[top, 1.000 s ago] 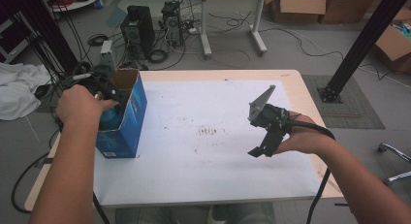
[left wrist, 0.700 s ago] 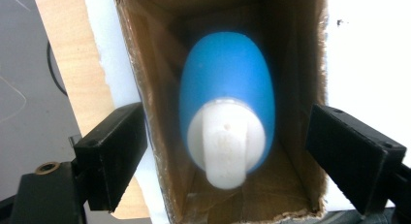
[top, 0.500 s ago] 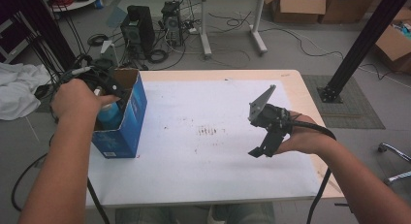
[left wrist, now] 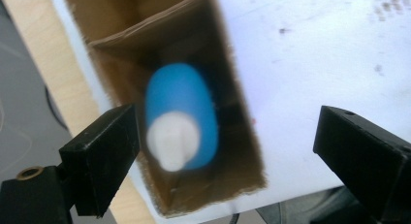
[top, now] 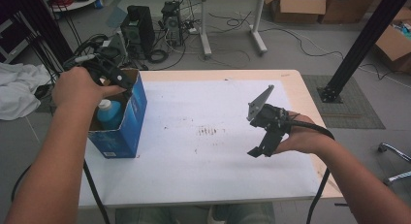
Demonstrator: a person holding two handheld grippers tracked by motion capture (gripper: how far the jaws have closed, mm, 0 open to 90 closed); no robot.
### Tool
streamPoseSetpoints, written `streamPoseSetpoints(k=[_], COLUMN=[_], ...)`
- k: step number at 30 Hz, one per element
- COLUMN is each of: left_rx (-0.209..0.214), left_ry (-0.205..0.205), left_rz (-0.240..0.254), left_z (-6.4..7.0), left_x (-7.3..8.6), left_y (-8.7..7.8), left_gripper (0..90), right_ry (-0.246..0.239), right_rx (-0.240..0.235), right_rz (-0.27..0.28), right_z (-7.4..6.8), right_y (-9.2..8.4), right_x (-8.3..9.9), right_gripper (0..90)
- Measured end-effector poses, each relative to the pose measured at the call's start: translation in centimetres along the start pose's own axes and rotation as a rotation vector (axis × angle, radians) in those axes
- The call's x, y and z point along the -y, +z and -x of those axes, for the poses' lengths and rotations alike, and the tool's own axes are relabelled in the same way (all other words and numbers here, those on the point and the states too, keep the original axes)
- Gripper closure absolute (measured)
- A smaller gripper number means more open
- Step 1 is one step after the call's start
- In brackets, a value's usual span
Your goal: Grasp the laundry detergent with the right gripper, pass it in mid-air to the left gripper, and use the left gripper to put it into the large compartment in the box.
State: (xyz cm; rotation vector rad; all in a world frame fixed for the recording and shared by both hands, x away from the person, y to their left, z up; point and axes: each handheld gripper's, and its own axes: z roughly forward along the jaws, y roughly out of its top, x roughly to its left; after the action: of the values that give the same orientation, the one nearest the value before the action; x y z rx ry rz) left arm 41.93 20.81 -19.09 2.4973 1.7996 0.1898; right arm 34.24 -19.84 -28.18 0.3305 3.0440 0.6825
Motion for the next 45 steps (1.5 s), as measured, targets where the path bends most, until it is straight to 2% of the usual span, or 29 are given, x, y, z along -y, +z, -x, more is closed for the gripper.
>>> streamPoseSetpoints(k=[6,12,14,15,24,30,35,37,39,44,45], left_rx=[0.002,0.022,0.021,0.021,0.079,0.111,0.122,0.133,0.146,0.191,0.202], left_ry=[0.058,0.123,0.159,0.159,0.336,0.522,0.741,0.812,0.861,1.017,1.031], left_rz=[0.018,0.028,0.033,0.033,0.036,0.010,-0.035,-0.057,-0.084,-0.096,-0.099], left_z=[1.1,2.5,3.3,3.3,6.0,8.1,10.3,11.1,11.7,13.1,13.3], left_x=[-0.3,-0.7,-0.9,-0.9,-1.4,-1.6,-1.2,-1.0,-1.0,-0.4,-0.4], left_y=[-1.3,-2.4,-2.9,-2.9,-3.4,-2.9,-2.1,-1.7,-1.3,-0.6,-0.4], left_gripper=[7.8,5.1,4.9,4.6,0.2,0.1,0.1,0.1,0.1,0.1,0.1], right_ry=[0.000,0.004,0.004,0.004,0.007,0.010,0.011,0.006,0.004,-0.006,-0.008], right_rx=[0.001,-0.001,-0.001,-0.001,0.003,0.008,0.008,0.007,0.007,0.005,0.007], right_rz=[-0.005,-0.006,-0.009,-0.009,-0.011,-0.018,-0.026,-0.033,-0.037,-0.041,-0.043], right_z=[0.0,-0.1,0.0,0.0,0.1,0.4,0.4,0.4,0.5,0.6,0.6], right_y=[0.0,0.0,-0.1,-0.1,-0.4,-0.8,-0.8,-0.8,-0.8,-0.6,-0.6], right_x=[-0.1,-0.2,-0.1,-0.1,-0.1,-0.4,-0.7,-1.0,-1.2,-1.6,-1.6], right_gripper=[0.0,0.0,0.0,0.0,0.0,0.0,0.0,0.0,0.0,0.0,0.0])
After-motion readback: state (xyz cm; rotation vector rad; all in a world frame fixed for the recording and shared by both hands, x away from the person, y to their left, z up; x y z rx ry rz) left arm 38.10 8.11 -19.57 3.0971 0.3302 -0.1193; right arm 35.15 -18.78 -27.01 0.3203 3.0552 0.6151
